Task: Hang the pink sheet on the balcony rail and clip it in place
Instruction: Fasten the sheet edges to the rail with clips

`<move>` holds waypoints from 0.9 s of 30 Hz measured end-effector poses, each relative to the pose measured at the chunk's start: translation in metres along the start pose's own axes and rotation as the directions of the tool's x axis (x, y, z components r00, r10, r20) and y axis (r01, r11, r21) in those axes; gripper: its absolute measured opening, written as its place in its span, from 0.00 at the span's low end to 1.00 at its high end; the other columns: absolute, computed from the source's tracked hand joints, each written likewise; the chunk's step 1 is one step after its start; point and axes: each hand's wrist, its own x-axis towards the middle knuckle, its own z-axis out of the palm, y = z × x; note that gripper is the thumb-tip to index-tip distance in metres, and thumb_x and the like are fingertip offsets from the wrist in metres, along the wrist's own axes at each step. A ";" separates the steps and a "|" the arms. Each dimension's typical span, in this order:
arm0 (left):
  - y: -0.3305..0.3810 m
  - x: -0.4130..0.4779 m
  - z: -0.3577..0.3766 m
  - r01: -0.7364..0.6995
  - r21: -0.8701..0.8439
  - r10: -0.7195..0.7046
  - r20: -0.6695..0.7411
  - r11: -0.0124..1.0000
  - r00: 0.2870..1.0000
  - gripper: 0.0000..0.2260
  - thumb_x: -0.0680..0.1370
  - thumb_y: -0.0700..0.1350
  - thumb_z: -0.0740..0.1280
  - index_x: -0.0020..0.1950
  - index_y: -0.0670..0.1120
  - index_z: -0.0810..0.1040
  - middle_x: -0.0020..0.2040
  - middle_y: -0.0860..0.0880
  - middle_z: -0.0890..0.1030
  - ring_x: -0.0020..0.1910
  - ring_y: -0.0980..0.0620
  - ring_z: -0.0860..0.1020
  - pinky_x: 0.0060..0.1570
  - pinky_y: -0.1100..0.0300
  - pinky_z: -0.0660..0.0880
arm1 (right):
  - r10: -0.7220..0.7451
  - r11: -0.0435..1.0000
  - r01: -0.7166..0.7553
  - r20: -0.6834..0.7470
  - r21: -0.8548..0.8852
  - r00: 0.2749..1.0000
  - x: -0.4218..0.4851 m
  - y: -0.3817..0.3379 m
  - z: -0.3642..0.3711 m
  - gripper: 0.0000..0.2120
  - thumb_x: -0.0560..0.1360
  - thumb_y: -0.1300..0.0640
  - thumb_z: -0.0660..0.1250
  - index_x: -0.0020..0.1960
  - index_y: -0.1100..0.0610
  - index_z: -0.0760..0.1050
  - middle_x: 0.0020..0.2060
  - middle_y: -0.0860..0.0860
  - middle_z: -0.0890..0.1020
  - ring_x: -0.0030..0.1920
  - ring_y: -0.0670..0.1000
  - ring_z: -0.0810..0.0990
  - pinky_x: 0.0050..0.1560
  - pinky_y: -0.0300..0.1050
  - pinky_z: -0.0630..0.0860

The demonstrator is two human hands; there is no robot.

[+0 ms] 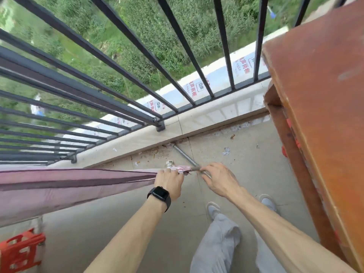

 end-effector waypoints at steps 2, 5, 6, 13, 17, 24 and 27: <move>0.000 -0.036 -0.019 0.059 -0.116 -0.064 -0.043 0.991 0.997 0.12 0.79 0.45 0.59 0.61 0.48 0.75 0.60 0.46 0.79 0.60 0.44 0.75 0.54 0.51 0.71 | -0.020 0.999 0.018 -0.033 -0.042 0.999 -0.035 -0.027 -0.037 0.11 0.80 0.50 0.64 0.58 0.49 0.82 0.56 0.45 0.82 0.59 0.51 0.76 0.64 0.47 0.71; -0.001 -0.088 -0.048 0.145 -0.303 -0.188 -0.116 0.942 0.975 0.14 0.79 0.49 0.58 0.62 0.50 0.75 0.61 0.48 0.79 0.62 0.45 0.75 0.57 0.51 0.70 | -0.095 0.989 0.090 -0.029 -0.121 0.995 -0.077 -0.066 -0.083 0.10 0.80 0.49 0.63 0.55 0.47 0.82 0.53 0.42 0.83 0.58 0.49 0.76 0.58 0.43 0.70; 0.000 -0.103 -0.056 0.167 -0.343 -0.227 -0.143 0.924 0.963 0.14 0.78 0.49 0.58 0.62 0.51 0.76 0.61 0.48 0.80 0.62 0.45 0.75 0.57 0.52 0.70 | -0.121 0.984 0.113 -0.044 -0.139 0.992 -0.087 -0.076 -0.095 0.09 0.80 0.49 0.63 0.54 0.47 0.82 0.52 0.42 0.83 0.57 0.50 0.77 0.58 0.43 0.70; 0.000 -0.207 -0.084 0.287 -0.622 -0.531 -0.248 0.729 0.810 0.15 0.77 0.54 0.57 0.58 0.54 0.78 0.55 0.52 0.82 0.55 0.46 0.78 0.52 0.53 0.73 | -0.375 0.899 0.352 -0.043 -0.259 0.926 -0.144 -0.170 -0.151 0.11 0.78 0.47 0.65 0.53 0.49 0.83 0.52 0.44 0.84 0.58 0.48 0.77 0.61 0.39 0.68; -0.010 -0.255 -0.075 0.259 -0.821 -0.702 -0.221 0.509 0.677 0.14 0.78 0.54 0.58 0.60 0.56 0.78 0.55 0.54 0.82 0.54 0.47 0.78 0.53 0.55 0.72 | -0.524 0.789 0.485 -0.001 -0.377 0.852 -0.157 -0.215 -0.163 0.09 0.78 0.51 0.67 0.55 0.48 0.83 0.56 0.43 0.83 0.62 0.47 0.75 0.65 0.41 0.69; -0.014 -0.299 -0.068 0.185 -0.910 -0.803 -0.216 0.372 0.555 0.15 0.77 0.55 0.60 0.61 0.57 0.78 0.57 0.56 0.81 0.55 0.50 0.78 0.56 0.56 0.71 | -0.634 0.691 0.560 -0.010 -0.457 0.774 -0.177 -0.245 -0.162 0.08 0.76 0.51 0.70 0.54 0.45 0.83 0.55 0.41 0.83 0.62 0.49 0.77 0.59 0.47 0.77; -0.012 -0.299 -0.078 0.118 -0.901 -0.770 -0.282 0.418 0.572 0.14 0.78 0.55 0.61 0.62 0.57 0.78 0.57 0.57 0.81 0.55 0.51 0.77 0.58 0.56 0.70 | -0.630 0.707 0.537 -0.063 -0.459 0.774 -0.194 -0.244 -0.167 0.09 0.76 0.51 0.69 0.55 0.46 0.83 0.55 0.42 0.84 0.61 0.51 0.77 0.59 0.50 0.77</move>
